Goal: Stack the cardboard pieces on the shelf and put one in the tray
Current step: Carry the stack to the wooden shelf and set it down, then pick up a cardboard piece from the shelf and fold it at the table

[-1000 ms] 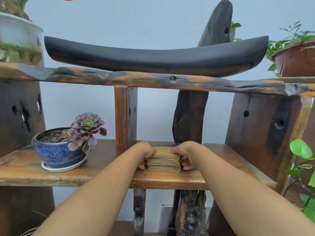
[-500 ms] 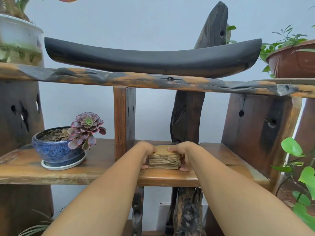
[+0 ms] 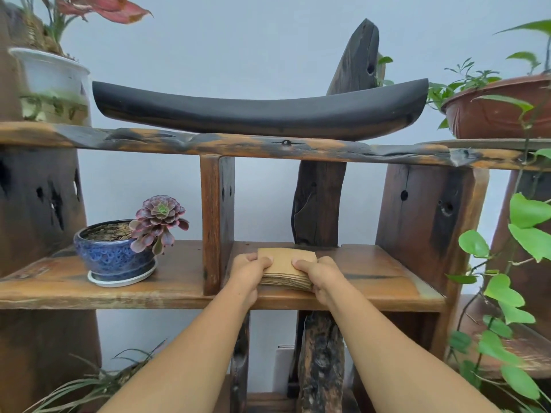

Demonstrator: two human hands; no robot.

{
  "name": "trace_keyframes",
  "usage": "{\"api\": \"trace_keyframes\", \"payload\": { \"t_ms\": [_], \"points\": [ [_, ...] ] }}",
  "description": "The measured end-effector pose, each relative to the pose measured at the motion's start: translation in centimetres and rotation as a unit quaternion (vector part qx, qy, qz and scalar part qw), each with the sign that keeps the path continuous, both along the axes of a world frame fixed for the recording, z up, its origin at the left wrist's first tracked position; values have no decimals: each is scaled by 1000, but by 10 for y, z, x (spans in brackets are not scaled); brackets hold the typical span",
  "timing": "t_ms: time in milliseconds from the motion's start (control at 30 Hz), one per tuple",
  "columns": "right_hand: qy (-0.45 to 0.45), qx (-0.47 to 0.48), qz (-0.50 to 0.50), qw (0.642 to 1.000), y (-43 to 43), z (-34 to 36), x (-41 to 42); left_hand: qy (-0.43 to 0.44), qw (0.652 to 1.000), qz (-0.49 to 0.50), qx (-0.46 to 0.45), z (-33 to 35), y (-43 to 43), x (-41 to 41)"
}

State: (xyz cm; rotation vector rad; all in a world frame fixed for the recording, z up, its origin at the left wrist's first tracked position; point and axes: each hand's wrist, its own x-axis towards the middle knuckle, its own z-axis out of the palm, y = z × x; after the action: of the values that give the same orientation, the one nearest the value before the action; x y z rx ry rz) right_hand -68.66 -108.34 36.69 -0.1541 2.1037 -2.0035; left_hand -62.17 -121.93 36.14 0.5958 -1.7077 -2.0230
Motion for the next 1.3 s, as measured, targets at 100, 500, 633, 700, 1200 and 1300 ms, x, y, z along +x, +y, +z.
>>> {"api": "trace_keyframes", "payload": {
  "t_ms": [100,500,633,700,1200,1300],
  "points": [
    [82,-10,-23,996,16,-13,33,32,998,34,-52,-17,27,26],
    [84,18,88,992,113,-108,168,21,991,-67,-112,-88,114,173],
    [86,53,122,987,142,-124,199,5,988,-100,-119,-110,132,207],
    [90,69,126,986,151,-134,214,-2,988,-114,-108,-120,140,223],
    [-29,-66,-141,987,229,-182,359,-13,936,-351,18,-190,198,286],
    [-29,-80,-229,970,268,-186,401,-19,919,-392,28,-197,241,300]
  ]
}}
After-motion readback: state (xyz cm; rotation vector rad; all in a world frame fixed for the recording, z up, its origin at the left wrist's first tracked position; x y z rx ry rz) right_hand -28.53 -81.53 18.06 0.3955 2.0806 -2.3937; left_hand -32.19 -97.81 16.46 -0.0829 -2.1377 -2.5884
